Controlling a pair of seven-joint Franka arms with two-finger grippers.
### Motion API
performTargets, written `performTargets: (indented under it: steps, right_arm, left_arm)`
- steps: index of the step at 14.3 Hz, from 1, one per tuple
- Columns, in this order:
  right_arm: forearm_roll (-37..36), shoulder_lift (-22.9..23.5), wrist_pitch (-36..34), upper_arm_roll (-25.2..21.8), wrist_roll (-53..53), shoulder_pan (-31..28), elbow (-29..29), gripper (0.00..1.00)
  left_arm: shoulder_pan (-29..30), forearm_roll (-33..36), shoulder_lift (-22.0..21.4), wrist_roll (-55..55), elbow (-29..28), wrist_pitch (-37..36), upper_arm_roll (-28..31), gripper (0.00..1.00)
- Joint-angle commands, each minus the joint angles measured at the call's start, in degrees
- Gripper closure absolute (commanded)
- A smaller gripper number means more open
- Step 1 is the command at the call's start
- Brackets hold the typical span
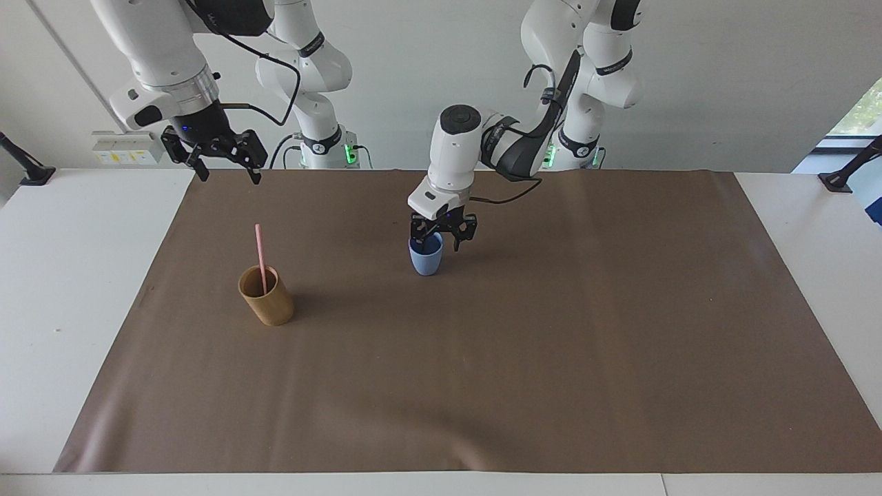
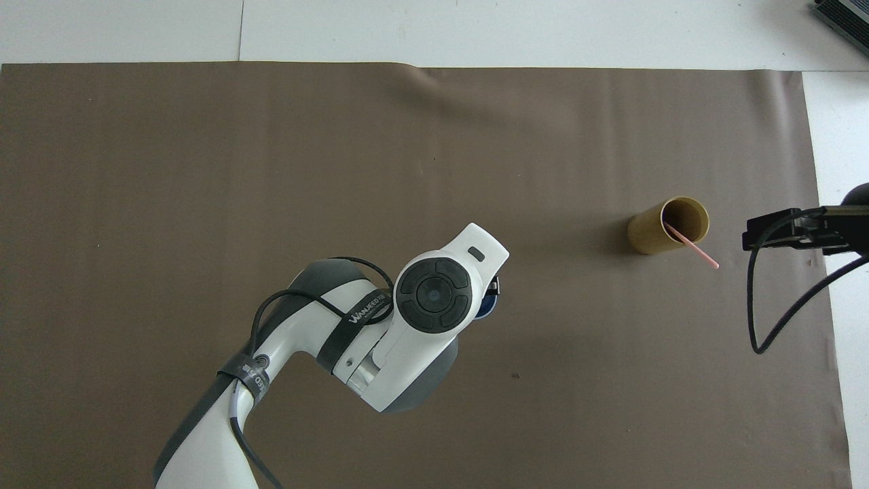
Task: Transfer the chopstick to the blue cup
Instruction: 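Carry the white-blue cup with the left gripper toward the table center, then release the cup with the left gripper while the right gripper reaches the stick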
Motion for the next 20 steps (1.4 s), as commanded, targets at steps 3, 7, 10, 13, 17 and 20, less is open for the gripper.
performTargets:
  steps: [3,7,10,13,17,20]
  right_arm:
    - [0.16,1.04,6.98,0.27,0.52,0.0,-3.19,0.0]
    - [0.68,5.43,13.31,0.62,0.61,0.7,-6.62,0.0]
    - [1.39,8.16,17.62,0.62,-0.79,1.14,-9.42,0.0]
    - [1.39,8.26,19.66,0.53,-8.51,0.44,-13.3,0.0]
    - [1.39,7.82,20.27,0.44,-9.95,-1.58,-15.93,0.0]
    - [1.48,7.38,19.39,0.44,-9.77,-1.58,-16.47,0.0]
  left_arm:
    - [7.69,1.02,-10.16,10.79,-2.75,-11.89,-0.1,0.0]
    - [16.46,1.02,-18.16,20.89,-8.38,-15.51,-0.1,0.0]
    - [23.06,1.02,-19.31,28.44,-7.95,-18.33,-0.01,0.0]
    - [29.83,1.02,-20.02,39.34,-4.1,-22.19,0.6,0.0]
    - [38.18,0.49,-18.62,50.43,6.0,-30.71,0.6,0.0]
    - [41.1,0.93,-16.07,51.33,14.17,-36.51,0.6,0.0]
